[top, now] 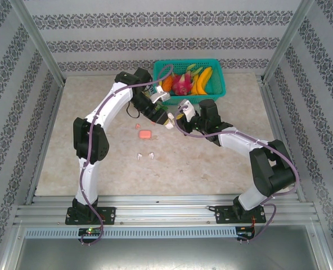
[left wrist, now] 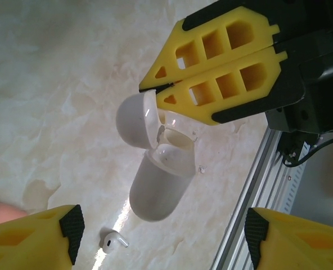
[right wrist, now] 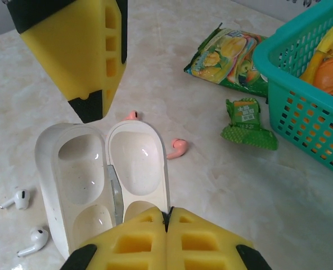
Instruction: Insert the wireless bluetooth earbuds into the charging case
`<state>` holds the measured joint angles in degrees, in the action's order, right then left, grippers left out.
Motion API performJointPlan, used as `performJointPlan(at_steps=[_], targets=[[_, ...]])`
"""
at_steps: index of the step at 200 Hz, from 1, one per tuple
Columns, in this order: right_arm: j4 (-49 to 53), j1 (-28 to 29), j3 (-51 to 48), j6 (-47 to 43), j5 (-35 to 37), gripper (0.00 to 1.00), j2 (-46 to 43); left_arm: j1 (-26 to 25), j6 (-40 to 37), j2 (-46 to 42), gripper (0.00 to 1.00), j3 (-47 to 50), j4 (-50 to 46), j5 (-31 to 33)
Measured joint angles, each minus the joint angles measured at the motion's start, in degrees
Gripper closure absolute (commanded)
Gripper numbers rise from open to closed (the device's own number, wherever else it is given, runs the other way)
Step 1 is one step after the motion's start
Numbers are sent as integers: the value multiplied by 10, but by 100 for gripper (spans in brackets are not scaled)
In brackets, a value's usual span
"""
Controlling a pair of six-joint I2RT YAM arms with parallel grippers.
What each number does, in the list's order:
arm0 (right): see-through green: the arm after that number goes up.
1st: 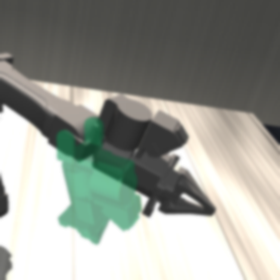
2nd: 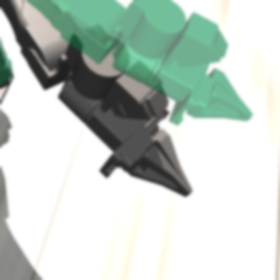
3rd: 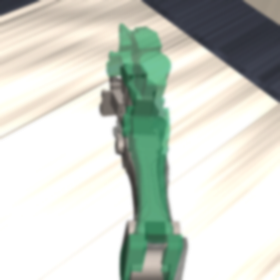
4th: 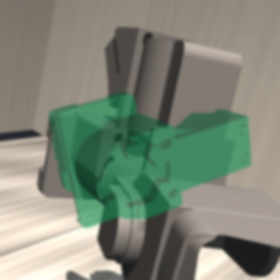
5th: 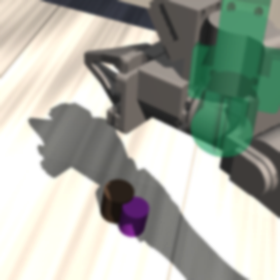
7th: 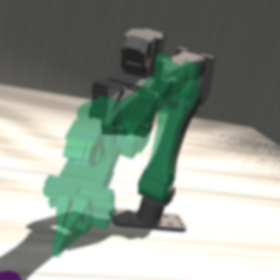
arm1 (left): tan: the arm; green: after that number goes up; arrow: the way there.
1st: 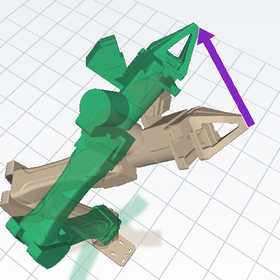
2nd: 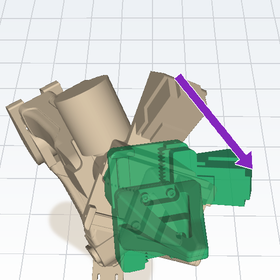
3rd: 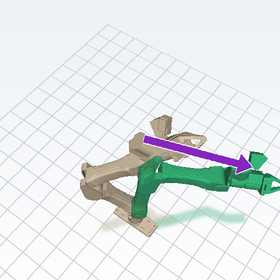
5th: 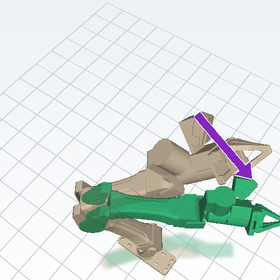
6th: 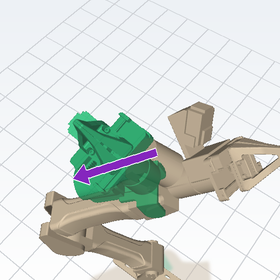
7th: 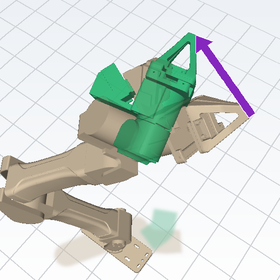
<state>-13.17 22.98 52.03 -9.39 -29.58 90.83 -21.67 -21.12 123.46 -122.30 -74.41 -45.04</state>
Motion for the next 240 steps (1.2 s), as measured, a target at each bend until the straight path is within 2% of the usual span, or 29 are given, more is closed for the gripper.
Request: performJointPlan(at_steps=[68,240], targets=[[-4,0,0,19,-31,100,-7,0,-11,7,38,-22,-4,-24],[-1,-7,0,30,-74,100,-13,0,-29,28,53,-22,-43,-66]])
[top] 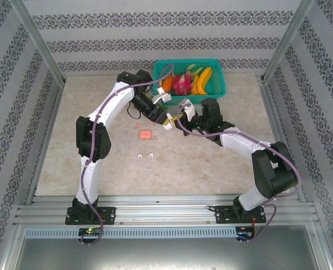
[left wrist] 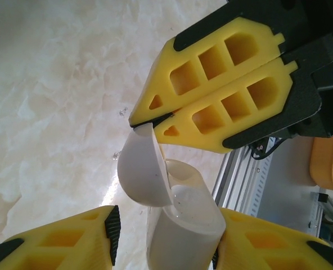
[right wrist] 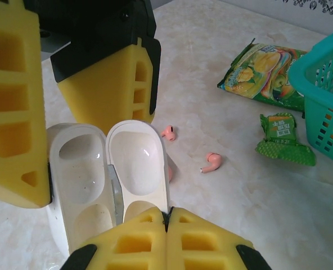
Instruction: Insert the wireless bluetooth earbuds into the charging case
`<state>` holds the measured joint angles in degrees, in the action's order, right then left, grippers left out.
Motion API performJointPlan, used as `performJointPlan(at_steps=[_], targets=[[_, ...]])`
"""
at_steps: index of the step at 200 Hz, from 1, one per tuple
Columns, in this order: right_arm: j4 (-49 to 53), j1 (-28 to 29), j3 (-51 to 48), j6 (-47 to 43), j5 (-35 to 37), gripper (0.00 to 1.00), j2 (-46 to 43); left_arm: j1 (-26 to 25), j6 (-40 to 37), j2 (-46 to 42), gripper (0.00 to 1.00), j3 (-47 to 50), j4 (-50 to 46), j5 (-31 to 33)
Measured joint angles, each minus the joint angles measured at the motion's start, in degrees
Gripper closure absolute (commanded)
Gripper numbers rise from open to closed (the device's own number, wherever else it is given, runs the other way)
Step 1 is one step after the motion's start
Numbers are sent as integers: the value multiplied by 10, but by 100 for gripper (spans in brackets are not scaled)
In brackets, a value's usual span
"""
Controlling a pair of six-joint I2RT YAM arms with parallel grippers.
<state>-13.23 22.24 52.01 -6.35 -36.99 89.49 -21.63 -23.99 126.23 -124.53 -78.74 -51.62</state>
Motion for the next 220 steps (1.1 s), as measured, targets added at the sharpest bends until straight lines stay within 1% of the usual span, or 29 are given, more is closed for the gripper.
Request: performJointPlan(at_steps=[30,70,86,150,178,220], targets=[[7,0,1,0,0,100,1,0,-1,6,56,0,-2,-7],[10,0,4,0,0,100,3,0,-1,7,57,0,-4,-7],[10,0,4,0,0,100,4,-1,-1,7,59,0,-4,-7],[10,0,8,0,0,100,10,-4,-1,9,59,0,-4,-7],[10,0,8,0,0,100,10,-6,-1,10,57,0,-4,-7],[10,0,8,0,0,100,10,-9,-1,12,61,0,-4,-7]])
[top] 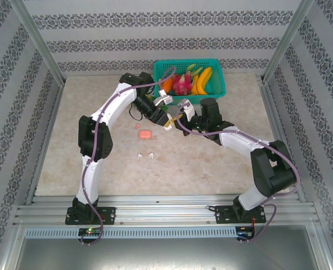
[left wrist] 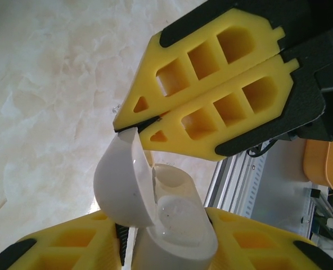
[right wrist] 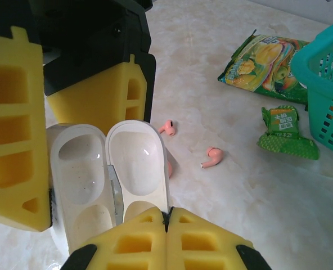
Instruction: Insert the wireless bluetooth earbuds into the charging case
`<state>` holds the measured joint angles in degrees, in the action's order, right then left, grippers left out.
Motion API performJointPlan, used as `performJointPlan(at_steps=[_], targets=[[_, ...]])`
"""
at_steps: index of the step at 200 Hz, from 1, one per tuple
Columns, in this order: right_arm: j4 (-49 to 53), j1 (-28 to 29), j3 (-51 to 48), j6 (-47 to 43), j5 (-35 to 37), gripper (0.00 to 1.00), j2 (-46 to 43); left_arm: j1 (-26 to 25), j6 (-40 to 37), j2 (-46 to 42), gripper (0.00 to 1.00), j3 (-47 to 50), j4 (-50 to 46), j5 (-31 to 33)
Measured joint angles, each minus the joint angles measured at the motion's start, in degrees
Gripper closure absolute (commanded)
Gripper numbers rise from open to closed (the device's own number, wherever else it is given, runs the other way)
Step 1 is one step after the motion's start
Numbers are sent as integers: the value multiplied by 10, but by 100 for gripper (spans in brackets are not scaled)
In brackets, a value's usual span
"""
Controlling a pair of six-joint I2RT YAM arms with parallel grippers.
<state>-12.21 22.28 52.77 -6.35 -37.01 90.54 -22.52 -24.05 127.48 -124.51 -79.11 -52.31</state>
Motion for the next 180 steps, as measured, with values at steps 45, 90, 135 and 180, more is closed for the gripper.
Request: performJointPlan(at_steps=[45,90,135,180], targets=[[1,0,1,0,0,100,2,0,0,0,68,0,0,-2],[2,0,1,0,1,100,3,0,0,0,76,0,0,-4],[13,0,8,8,12,75,2,0,0,0,88,0,3,-6],[15,-22,12,50,43,48,-21,0,3,0,98,10,12,1]])
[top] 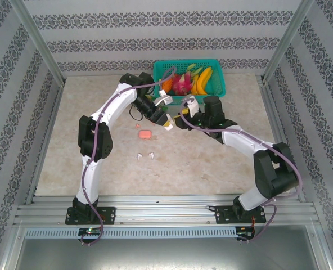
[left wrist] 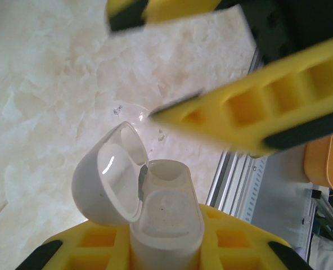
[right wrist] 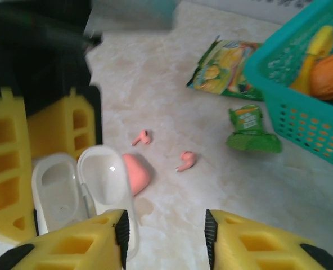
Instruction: Insert the wireless bluetooth earbuds into the charging case
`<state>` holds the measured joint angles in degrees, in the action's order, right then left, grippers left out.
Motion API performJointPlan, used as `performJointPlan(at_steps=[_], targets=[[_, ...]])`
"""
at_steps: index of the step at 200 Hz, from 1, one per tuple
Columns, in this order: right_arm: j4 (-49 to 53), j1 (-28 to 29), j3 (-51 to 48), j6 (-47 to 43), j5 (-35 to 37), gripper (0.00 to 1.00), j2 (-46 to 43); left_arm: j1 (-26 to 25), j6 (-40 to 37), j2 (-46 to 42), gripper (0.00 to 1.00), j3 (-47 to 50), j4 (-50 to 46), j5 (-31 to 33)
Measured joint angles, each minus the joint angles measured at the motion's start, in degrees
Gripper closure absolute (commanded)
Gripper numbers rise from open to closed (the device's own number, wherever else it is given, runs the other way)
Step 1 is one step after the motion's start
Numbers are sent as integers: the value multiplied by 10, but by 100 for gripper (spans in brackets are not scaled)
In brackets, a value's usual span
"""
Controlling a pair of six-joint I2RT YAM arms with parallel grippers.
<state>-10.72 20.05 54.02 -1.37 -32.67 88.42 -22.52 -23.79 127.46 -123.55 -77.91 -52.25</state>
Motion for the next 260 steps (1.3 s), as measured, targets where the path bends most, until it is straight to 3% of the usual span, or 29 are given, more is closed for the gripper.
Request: performJointPlan(at_steps=[22,35,39,51,105,153,192,232,260], targets=[[7,-28,5,34,7,33,-29,2,7,-1,100,24,24,5],[17,-42,10,49,10,21,-45,4,17,-6,100,48,46,6],[23,-48,13,52,12,10,-50,5,21,-9,100,56,53,7],[33,-59,20,68,14,3,-58,10,32,-19,100,82,77,13],[54,-107,23,183,73,2,-96,25,92,-134,100,216,218,54],[85,-158,47,271,43,3,-49,30,155,-247,100,335,378,103],[164,-119,51,289,60,10,-17,31,202,-295,100,424,495,150],[229,-58,51,300,98,14,-12,31,228,-372,100,572,660,241],[296,8,66,297,163,9,-5,31,232,-445,100,679,763,335]])
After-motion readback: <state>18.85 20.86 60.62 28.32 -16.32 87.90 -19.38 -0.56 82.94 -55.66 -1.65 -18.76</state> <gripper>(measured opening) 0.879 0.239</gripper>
